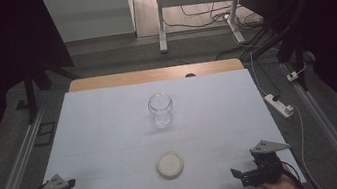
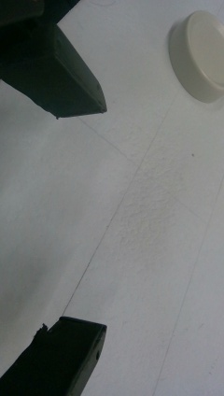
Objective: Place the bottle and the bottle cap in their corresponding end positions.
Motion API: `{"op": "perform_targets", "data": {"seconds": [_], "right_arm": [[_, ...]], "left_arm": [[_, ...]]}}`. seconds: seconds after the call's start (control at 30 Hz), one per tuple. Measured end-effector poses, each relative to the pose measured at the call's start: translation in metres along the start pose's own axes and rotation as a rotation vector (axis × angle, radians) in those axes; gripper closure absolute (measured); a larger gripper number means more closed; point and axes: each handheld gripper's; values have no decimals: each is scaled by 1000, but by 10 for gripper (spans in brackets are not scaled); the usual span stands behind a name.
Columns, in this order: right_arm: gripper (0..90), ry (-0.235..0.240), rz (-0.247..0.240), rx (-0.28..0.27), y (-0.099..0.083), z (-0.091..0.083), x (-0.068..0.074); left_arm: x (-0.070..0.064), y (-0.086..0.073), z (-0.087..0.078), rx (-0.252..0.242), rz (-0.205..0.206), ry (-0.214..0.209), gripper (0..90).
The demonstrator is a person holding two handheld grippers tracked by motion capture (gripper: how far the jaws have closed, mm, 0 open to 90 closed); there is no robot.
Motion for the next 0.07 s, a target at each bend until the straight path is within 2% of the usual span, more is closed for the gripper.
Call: {"op": "perform_targets", "data": {"seconds": [0.07], "right_arm": [[0, -5, 2, 5, 0, 1, 0]], "left_arm": [[0, 0, 0, 2, -2, -3, 0]]}}
Point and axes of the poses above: each handheld gripper's, and its own axes: z roughly forward along the jaws, y roughly out of its top, x roughly to its left, and after that the axes turned 8 degrees about x, right-handed
